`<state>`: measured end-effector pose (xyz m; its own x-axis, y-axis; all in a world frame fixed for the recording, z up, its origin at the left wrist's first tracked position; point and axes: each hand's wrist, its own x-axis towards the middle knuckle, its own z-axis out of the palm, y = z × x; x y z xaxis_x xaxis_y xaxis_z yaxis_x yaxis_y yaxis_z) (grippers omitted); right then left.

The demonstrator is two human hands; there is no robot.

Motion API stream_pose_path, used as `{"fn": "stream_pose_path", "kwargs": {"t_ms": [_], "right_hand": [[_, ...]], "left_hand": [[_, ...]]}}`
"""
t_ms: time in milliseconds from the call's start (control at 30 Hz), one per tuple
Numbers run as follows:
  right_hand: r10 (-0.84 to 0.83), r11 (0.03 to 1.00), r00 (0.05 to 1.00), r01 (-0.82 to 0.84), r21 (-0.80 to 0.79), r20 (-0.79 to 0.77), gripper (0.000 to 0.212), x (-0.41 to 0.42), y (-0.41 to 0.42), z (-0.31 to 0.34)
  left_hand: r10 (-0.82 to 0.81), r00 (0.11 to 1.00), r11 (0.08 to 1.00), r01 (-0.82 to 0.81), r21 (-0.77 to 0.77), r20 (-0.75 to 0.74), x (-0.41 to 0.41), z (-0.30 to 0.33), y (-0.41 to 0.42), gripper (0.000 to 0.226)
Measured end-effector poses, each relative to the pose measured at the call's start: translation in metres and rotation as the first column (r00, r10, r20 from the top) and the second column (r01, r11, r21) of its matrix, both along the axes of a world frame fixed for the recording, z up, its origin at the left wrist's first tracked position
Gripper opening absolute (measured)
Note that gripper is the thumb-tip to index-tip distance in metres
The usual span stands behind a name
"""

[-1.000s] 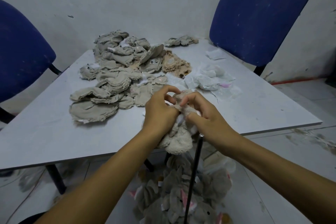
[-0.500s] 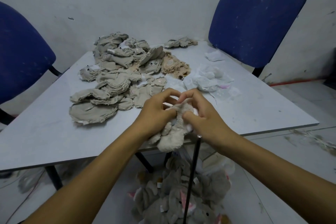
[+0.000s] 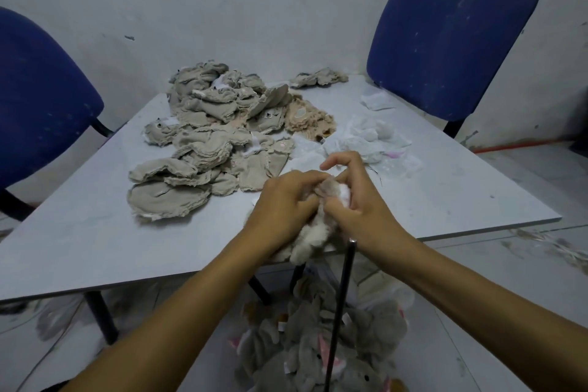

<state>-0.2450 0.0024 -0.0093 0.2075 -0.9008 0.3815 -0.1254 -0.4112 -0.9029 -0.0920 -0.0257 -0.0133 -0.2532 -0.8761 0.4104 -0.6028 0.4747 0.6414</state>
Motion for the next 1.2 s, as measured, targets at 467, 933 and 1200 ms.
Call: {"fn": "stream_pose_path", "kwargs": {"t_ms": [467,933,1200], "right_hand": [[0.039,0.996,0.996,-0.045,-0.08,-0.074,0.04,0.001,-0.001,0.008],[0.039,0.998,0.998,-0.041,-0.041,-0.04,0.028,-0.001,-0.001,0.012],[-0.072,0.997,0.995,0.069,-0.043,-0.074,0.035,0.002,-0.001,0.012]], "left_hand": [[0.014,0.908,0.916,0.156,0.369,-0.418,0.0,0.011,-0.001,0.045],[-0.208,0.936,0.883,0.304,0.358,-0.283,0.01,0.016,-0.003,0.061],[-0.006,0.985,0.982,0.039,0.183,-0.175,-0.004,0.012,0.007,0.028]]}}
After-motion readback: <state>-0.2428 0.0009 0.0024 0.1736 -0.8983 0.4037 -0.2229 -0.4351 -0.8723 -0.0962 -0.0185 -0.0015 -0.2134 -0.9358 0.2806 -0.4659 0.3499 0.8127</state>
